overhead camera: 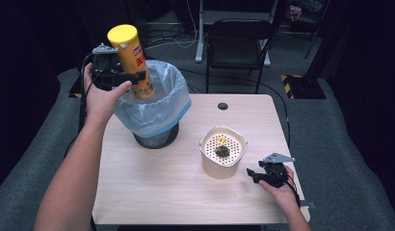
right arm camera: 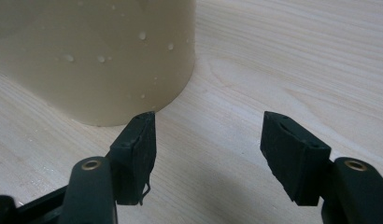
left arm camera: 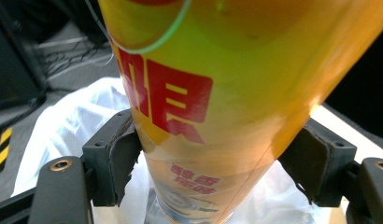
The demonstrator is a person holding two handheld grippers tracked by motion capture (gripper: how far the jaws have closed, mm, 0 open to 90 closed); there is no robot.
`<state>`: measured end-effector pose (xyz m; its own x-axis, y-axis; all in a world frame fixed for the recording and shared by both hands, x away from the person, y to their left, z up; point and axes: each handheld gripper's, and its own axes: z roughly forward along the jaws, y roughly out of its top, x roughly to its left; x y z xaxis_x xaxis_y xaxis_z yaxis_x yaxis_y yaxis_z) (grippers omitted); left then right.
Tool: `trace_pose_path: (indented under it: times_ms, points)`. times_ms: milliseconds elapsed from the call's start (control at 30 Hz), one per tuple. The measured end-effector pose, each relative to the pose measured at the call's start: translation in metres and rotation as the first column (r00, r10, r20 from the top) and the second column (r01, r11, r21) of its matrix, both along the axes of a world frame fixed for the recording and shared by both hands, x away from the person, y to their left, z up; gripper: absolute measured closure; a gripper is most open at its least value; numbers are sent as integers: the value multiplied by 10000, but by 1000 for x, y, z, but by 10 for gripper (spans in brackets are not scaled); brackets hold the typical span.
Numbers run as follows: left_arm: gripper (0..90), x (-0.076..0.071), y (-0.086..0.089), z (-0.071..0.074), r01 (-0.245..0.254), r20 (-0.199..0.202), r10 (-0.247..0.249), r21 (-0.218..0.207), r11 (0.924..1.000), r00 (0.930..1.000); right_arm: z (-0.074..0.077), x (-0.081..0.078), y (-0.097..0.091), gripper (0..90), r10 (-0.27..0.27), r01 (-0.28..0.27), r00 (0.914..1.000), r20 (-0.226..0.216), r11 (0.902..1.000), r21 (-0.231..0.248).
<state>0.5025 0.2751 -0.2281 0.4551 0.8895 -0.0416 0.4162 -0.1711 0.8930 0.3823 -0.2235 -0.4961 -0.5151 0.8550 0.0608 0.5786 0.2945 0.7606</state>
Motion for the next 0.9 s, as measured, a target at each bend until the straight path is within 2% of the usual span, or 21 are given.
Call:
trace_pose_path:
  times_ms: [67, 200, 333, 433, 500, 533, 567, 600, 633, 700, 733, 900]
  points:
    - [242, 3, 0, -4, -143, -56, 143, 53, 9999, 9999, 0, 0, 0, 357, 66, -66, 10000, -15, 10000, -10]
    - [242, 11, 1, -12, -191, -584, 199, 132, 9997, 9981, -1, 1, 0, 357, 126, -126, 9999, 6, 9999, -56]
    - [242, 17, -1, -19, -213, -891, 235, 263, 9994, 9957, -1, 1, 0, 357, 158, -158, 9999, 23, 9999, -54]
    - [241, 21, -1, -24, -188, -1502, 223, 245, 9995, 9884, -2, 2, 0, 357, 150, -150, 9999, 4, 9999, -57]
    - [239, 23, 0, -26, -125, -1838, 206, 450, 9989, 9827, -2, 2, 2, 357, 74, -74, 10000, -23, 10000, 3]
    - [239, 24, 0, -28, -219, -1941, 280, 335, 9992, 9806, -2, 1, 2, 357, 82, -82, 10000, -26, 10000, -20]
    - [238, 24, 1, -29, -191, -2074, 269, 395, 9990, 9779, -1, 1, 1, 357, 166, -167, 9999, -34, 9999, -38]
    - [238, 25, 0, -31, -244, -2098, 332, 443, 9987, 9772, -1, 1, 1, 357, 205, -205, 9998, 4, 9998, -53]
    - [236, 25, 1, -31, -217, -2119, 370, 741, 9970, 9766, -1, 1, 1, 357, 180, -180, 9998, -27, 9998, 25]
    - [223, 26, 1, -32, -50, -2266, 236, 822, 9966, 9737, -1, 1, 1, 356, 168, -168, 9999, -41, 9998, 47]
    - [223, 26, 2, -33, -119, -2352, 310, 822, 9965, 9715, -1, 1, 1, 357, 171, -171, 9999, -25, 9999, 16]
    - [194, 24, 2, -31, -272, -2077, 439, 823, 9962, 9772, 0, 1, 1, 357, 202, -202, 9998, 5, 9998, -4]
